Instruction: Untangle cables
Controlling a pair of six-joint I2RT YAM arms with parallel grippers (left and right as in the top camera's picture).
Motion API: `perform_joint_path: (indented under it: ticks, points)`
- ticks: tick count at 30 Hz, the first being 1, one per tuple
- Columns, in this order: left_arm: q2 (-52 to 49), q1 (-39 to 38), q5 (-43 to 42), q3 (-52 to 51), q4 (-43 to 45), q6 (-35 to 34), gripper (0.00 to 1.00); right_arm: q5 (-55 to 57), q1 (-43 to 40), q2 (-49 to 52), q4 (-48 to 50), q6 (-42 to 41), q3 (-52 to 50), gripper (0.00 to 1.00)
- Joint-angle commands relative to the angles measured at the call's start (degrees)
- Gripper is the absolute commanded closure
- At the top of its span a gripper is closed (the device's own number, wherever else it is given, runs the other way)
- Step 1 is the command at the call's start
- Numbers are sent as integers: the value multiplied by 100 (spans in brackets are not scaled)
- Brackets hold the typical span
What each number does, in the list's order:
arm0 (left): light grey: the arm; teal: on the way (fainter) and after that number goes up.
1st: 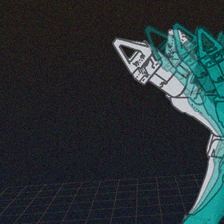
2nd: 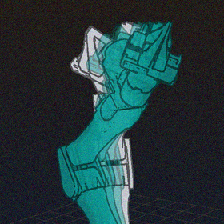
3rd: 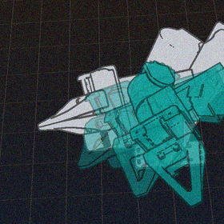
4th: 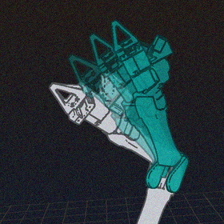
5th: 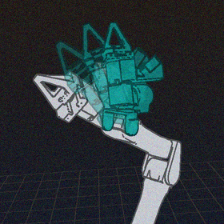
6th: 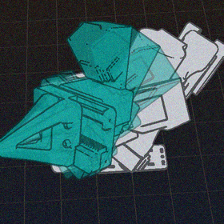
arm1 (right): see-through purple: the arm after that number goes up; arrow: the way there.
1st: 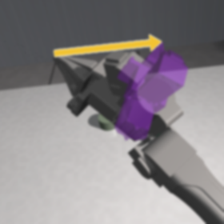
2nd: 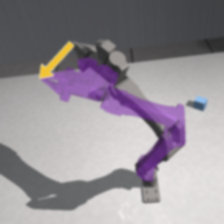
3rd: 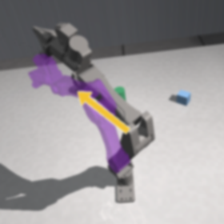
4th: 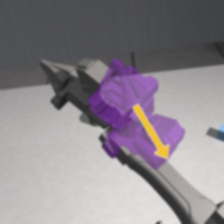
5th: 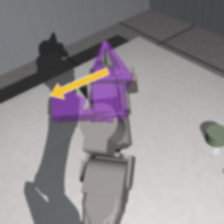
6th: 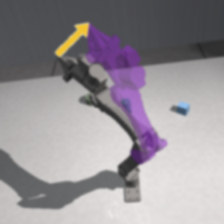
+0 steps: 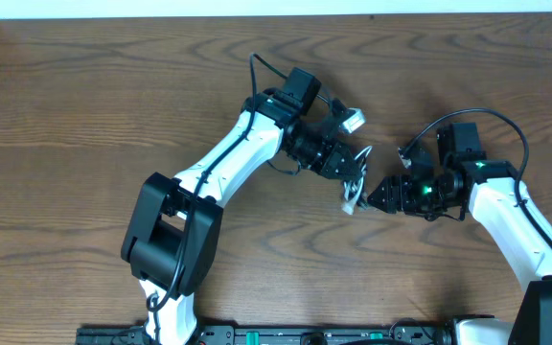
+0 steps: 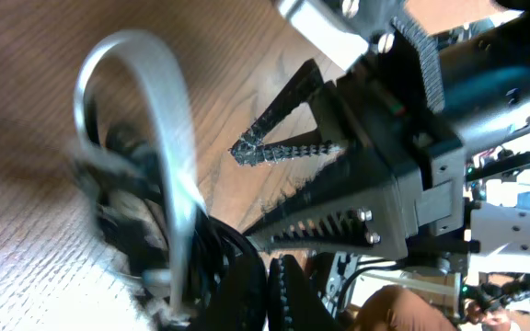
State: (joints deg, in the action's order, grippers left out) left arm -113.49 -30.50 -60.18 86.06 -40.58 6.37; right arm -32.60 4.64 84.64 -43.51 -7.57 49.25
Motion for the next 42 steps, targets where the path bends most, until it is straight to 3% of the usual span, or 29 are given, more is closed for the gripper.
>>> perform_joint_path:
  ticks: [1,4,9,11,12,13,16,20,28,34,42]
  points:
    - [13,48,-365,42,9,-175,92,-275,39,39,37,-11,-74,28]
    - [13,48,-166,42,-83,-173,93,-249,39,39,101,-11,-74,22]
    - [13,26,1652,42,-737,-177,92,107,39,39,122,-13,-74,17]
    - [13,28,2203,42,-745,-234,66,313,39,39,105,-81,-74,15]
    - [13,28,2400,42,-699,-339,59,442,39,39,103,-199,-74,14]
    - [13,28,2649,42,-623,-546,55,575,39,39,90,-323,-74,12]
    - [13,28,3150,42,-363,-1379,53,704,39,39,83,-439,-74,11]
    - [7,9,3191,42,-79,-3571,53,699,39,39,85,-442,-74,10]
    - [0,-372,3292,42,-76,-7108,50,699,39,39,81,-439,-74,9]
    - [-11,-710,4011,42,-42,-8037,50,699,39,39,59,-439,-74,9]
    - [-341,-879,4433,39,-24,-8212,50,697,39,39,15,-439,-74,9]
